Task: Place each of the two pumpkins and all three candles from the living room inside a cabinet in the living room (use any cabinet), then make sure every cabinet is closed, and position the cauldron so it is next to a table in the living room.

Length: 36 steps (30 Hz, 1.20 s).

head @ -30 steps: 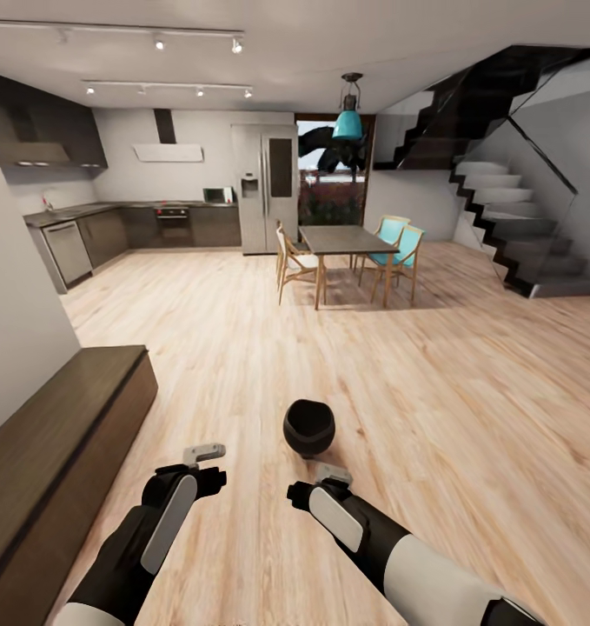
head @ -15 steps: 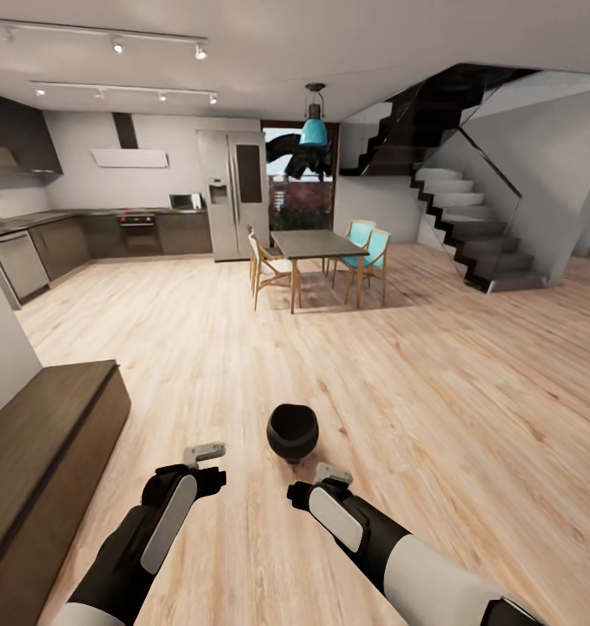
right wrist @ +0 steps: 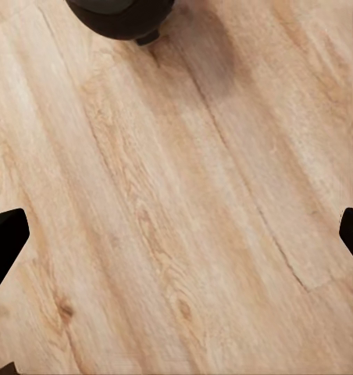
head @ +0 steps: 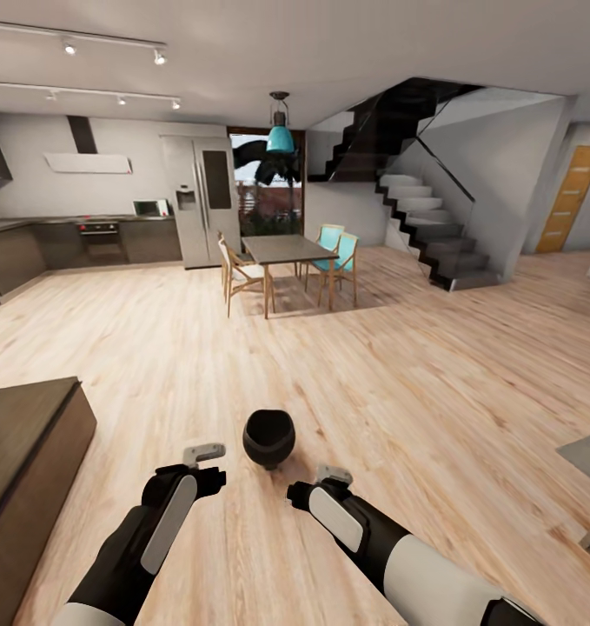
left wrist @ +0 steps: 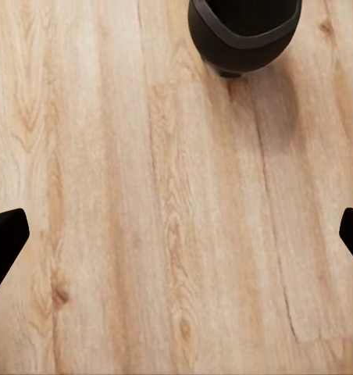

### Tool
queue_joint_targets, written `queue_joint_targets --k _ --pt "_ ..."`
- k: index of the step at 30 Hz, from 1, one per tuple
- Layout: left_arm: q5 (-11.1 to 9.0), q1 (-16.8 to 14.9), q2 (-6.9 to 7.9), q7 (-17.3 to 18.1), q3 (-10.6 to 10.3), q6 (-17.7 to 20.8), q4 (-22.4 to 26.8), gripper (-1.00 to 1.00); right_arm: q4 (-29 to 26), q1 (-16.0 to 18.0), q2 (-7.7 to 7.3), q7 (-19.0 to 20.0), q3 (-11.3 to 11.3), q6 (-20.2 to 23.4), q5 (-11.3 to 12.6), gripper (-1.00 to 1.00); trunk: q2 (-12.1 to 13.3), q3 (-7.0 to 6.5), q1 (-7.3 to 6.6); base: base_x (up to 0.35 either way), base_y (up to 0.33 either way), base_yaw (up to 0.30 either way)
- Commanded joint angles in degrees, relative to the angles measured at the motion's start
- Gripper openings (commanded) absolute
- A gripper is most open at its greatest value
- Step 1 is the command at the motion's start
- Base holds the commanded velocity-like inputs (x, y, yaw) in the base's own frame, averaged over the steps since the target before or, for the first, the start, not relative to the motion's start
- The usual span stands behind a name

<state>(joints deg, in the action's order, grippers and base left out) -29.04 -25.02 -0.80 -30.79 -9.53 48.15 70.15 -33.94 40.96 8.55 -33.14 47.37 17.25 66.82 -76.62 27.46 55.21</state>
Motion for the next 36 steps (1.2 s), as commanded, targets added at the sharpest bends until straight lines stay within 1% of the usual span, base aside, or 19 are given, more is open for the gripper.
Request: queue_joint_targets --k 1,12,20,25,27,36 --pt "-0.63 -0.03 0.01 -0.59 -0.05 0.1 0.07 1.0 -0.06 0.08 -0.02 -0.35 0.27 0.16 0.23 1.0 -0.04 0.0 0.0 0.0 0.0 -0.227" --pt "-0.58 -0.03 0.01 -0.59 -0.05 0.1 0.07 1.0 -0.02 0.08 -0.01 -0.42 0.24 0.25 0.24 1.0 -0.04 -0.73 0.0 0.0 0.0 -0.227" --pt "-0.5 -0.03 0.05 -0.59 -0.05 0.1 0.07 1.0 0.01 0.08 0.05 -0.44 0.11 0.33 0.33 1.0 -0.04 -0.91 0.0 0.0 0.0 -0.217" --pt "-0.41 -0.03 0.04 -0.59 -0.05 0.1 0.07 1.0 -0.07 0.08 0.05 -0.41 0.1 0.33 3.47 1.0 -0.04 -0.63 0.0 0.0 0.0 -0.087" --pt "-0.39 -0.03 0.07 -0.59 -0.05 0.1 0.07 1.0 -0.07 0.08 0.06 -0.4 0.09 0.33 4.19 1.0 -0.04 -0.46 0.0 0.0 0.0 -0.022" --pt "-0.32 -0.03 0.06 -0.59 -0.05 0.1 0.07 1.0 -0.08 0.08 -0.01 -0.35 0.07 0.37 4.56 1.0 -0.04 0.37 0.0 0.0 0.0 -0.003"
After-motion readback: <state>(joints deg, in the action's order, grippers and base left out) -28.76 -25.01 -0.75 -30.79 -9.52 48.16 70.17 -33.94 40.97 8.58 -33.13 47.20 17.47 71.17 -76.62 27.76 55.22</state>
